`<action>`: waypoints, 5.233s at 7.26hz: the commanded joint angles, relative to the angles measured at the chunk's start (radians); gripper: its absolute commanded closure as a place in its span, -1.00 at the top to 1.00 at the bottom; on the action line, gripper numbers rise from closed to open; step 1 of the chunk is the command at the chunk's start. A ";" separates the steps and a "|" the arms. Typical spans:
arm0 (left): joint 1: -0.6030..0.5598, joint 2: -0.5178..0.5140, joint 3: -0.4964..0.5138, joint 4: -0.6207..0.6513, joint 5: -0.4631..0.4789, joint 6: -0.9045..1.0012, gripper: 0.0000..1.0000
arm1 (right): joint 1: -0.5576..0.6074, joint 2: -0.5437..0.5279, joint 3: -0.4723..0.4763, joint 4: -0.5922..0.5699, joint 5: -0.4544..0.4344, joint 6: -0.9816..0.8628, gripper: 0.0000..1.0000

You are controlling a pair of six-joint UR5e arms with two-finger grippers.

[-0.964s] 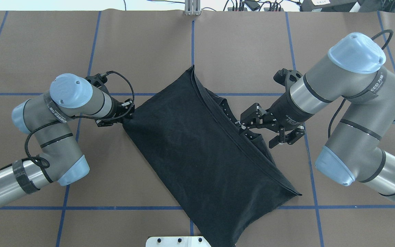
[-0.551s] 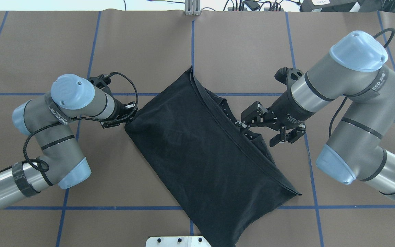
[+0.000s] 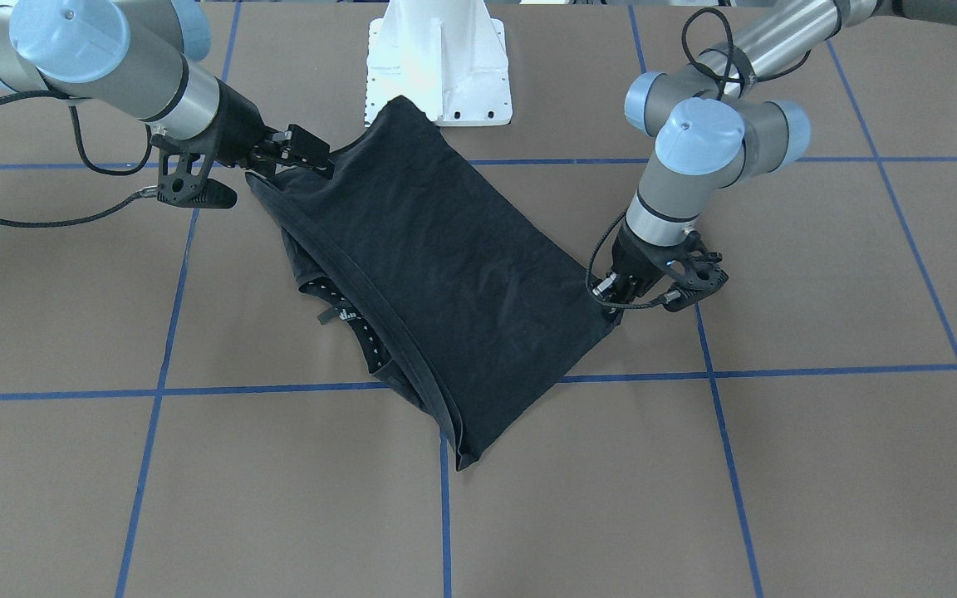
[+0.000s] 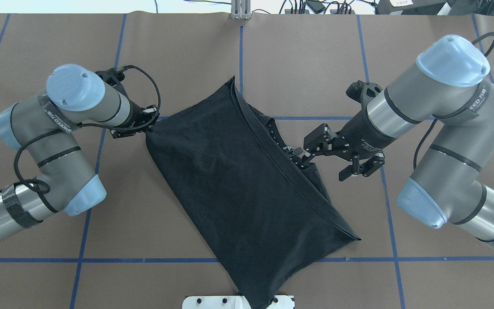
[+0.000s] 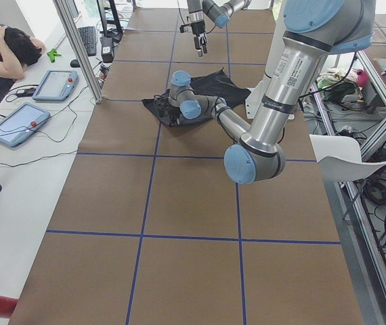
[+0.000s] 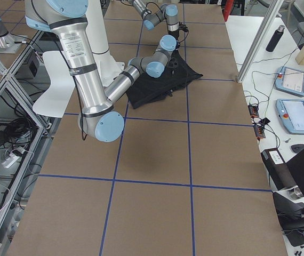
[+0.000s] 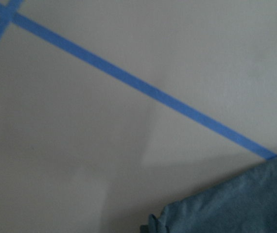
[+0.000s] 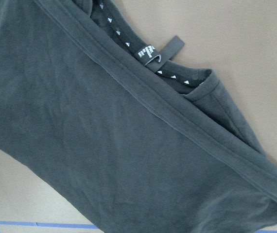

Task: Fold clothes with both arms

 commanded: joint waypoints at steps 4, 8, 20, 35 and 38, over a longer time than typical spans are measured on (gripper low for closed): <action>-0.063 -0.336 0.393 -0.041 0.060 0.067 -1.00 | 0.033 -0.004 -0.001 0.002 -0.039 -0.031 1.00; -0.061 -0.435 0.609 -0.266 0.131 0.064 -1.00 | 0.050 -0.011 -0.002 0.000 -0.066 -0.032 1.00; -0.080 -0.158 0.076 0.010 0.043 0.321 1.00 | -0.422 0.024 0.090 -0.321 -0.746 -0.338 1.00; -0.066 -0.136 0.080 0.006 0.039 0.285 1.00 | -0.472 0.026 -0.031 -0.337 -0.814 -0.466 1.00; -0.057 -0.139 0.079 0.006 0.039 0.260 1.00 | -0.430 -0.029 -0.025 -0.333 -0.784 -0.503 1.00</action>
